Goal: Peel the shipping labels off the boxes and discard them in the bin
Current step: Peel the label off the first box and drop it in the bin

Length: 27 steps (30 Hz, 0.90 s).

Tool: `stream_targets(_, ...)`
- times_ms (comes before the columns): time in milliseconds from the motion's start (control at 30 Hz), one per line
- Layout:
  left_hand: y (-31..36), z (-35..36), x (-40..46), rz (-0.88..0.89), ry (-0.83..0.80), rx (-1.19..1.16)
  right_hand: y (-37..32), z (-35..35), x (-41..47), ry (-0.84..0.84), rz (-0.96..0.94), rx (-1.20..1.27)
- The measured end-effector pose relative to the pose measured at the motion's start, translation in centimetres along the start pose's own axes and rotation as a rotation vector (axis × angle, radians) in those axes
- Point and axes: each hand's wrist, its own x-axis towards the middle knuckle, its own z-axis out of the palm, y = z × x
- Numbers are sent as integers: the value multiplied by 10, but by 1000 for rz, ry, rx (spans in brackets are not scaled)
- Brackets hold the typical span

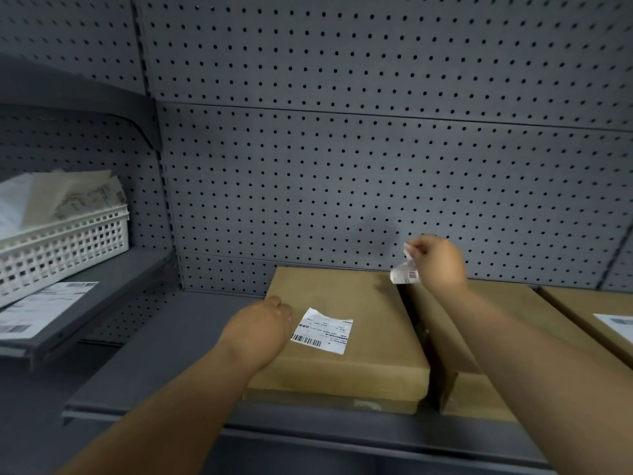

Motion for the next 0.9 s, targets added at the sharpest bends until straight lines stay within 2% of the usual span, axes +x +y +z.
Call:
stream_targets(67,-1,-1,2,17,-55,78,-11,-4,-2,-48,-83,27)
stream_targets(133,-3,-5,5,-15,-101,22,-25,-3,-7,-136,-173,79)
stream_targets(200,0,-15,5,-88,-77,-165,-41,3,-22,-214,-187,174)
stream_targets(333,21,-35,6,-167,181,-604,-56,9,-43,-303,-141,421)
stream_targets(500,46,-43,8,-164,206,-900,-69,15,-59,-310,-154,533)
stream_targets(633,47,-46,3,-199,308,-956,-69,13,-65,-359,-145,588)
stream_targets(767,44,-46,3,-191,373,-836,-64,9,-64,-422,-211,461)
stream_targets(900,32,-51,2,-237,387,-724,-56,2,-56,-340,-134,331)
